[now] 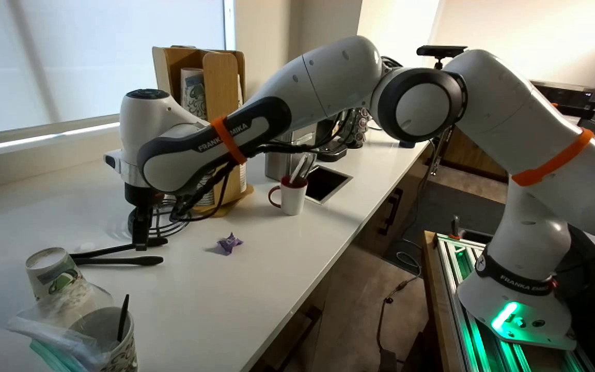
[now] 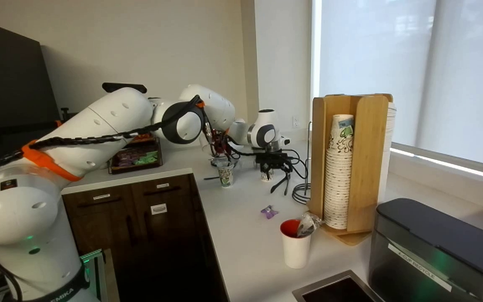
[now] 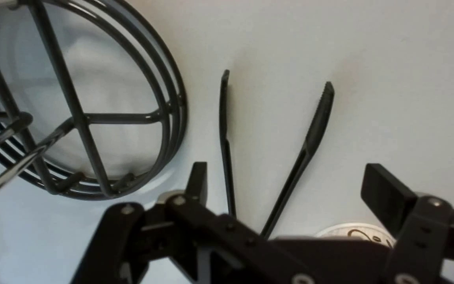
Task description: Hang the tongs on the rack
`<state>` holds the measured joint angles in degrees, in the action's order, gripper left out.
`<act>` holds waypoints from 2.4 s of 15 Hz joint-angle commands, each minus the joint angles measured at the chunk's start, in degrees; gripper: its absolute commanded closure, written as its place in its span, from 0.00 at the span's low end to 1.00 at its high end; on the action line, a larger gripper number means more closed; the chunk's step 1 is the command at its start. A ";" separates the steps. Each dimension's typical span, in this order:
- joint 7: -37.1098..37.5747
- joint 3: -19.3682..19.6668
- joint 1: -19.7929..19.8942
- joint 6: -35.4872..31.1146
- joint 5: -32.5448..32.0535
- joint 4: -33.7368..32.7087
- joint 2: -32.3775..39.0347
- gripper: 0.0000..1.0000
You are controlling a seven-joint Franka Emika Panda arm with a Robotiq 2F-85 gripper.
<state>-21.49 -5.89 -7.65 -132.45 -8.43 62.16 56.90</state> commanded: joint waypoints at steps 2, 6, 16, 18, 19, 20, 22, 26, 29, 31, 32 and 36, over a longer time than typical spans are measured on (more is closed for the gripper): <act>7.46 1.57 -1.64 -3.00 0.38 -1.90 2.80 0.00; 17.74 4.31 -5.61 -7.29 -0.64 -5.08 6.51 0.00; 28.32 9.07 -9.20 -7.72 -0.05 -7.16 8.85 0.00; 27.53 8.91 -9.03 -7.68 -0.14 -6.67 8.39 0.00; 28.16 9.16 -9.14 -7.72 -0.04 -7.43 8.87 0.00; 28.04 9.16 -9.11 -7.72 -0.04 -7.43 8.84 0.00; 27.94 9.16 -9.09 -7.72 -0.04 -7.43 8.83 0.00; 27.42 7.60 -7.29 -10.13 0.90 -10.83 12.06 0.00; 26.72 6.31 -5.92 -10.66 1.89 -12.23 13.85 0.00; 26.78 5.82 -5.40 -10.83 2.17 -13.04 14.77 0.00; 26.68 5.64 -5.24 -10.93 2.18 -13.31 15.10 0.00; 25.44 4.98 -4.97 -11.62 2.00 -14.95 15.33 0.00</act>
<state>6.15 0.30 -13.16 -142.71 -7.66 50.39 70.09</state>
